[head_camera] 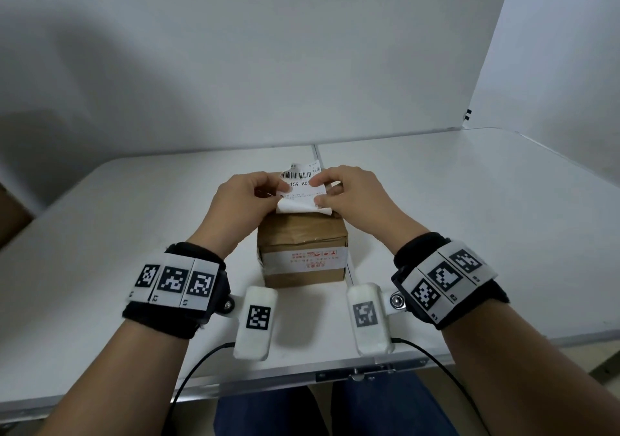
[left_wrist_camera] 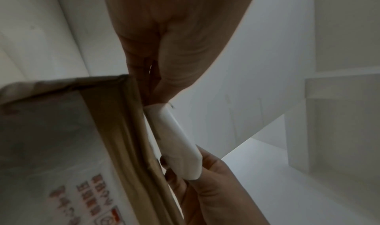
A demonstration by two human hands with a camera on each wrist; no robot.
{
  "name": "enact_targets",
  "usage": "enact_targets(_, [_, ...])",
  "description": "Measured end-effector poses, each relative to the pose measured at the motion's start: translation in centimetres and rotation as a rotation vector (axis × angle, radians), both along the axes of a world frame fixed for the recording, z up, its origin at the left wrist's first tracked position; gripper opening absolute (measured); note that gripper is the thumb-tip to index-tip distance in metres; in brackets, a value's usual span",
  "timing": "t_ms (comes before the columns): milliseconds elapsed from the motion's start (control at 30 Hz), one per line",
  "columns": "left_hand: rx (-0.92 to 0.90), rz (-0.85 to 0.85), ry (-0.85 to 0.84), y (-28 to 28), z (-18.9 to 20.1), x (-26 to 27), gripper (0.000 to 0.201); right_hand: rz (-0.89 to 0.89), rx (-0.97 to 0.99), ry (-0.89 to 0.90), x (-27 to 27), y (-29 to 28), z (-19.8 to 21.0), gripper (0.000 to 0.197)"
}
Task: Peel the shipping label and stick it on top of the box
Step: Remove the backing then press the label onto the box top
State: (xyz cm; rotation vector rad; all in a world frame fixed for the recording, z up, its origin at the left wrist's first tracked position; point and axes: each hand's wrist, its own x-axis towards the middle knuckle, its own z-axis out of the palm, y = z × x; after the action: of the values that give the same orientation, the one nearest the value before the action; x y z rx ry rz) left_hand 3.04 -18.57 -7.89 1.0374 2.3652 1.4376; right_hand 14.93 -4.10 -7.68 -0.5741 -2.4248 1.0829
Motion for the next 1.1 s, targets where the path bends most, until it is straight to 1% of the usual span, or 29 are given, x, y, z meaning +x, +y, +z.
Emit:
enact_targets(167, [-0.031, 0.009, 0.009, 0.0, 0.3, 0.1, 0.018, -0.004, 0.053, 0.001, 0.2, -0.2, -0.2, 0.033])
enact_targets(267, [-0.040, 0.000, 0.016, -0.1, 0.2, 0.1, 0.016, 0.015, 0.120, -0.031, 0.3, 0.1, 0.0, 0.031])
enact_targets(667, [-0.121, 0.006, 0.074, 0.2, 0.4, 0.2, 0.014, 0.054, 0.192, -0.162, -0.1, 0.5, 0.1, 0.037])
enact_targets(867, [-0.207, 0.005, 0.160, 0.3, 0.7, 0.0, 0.021, 0.053, 0.150, -0.141, 0.0, 0.9, -0.3, 0.029])
enact_targets(1000, [-0.239, 0.011, 0.252, 0.2, 0.5, -0.1, 0.015, 0.048, 0.171, -0.126, 0.1, 1.0, -0.7, 0.010])
enact_targets(1033, [-0.233, 0.002, 0.249, 0.1, 0.3, -0.1, 0.014, 0.042, 0.177, -0.127, 0.2, 1.0, -0.8, 0.008])
enact_targets(1100, [-0.236, -0.008, 0.239, -0.2, 0.1, 0.1, 0.014, 0.038, 0.169, -0.109, 0.3, 1.1, -1.0, 0.008])
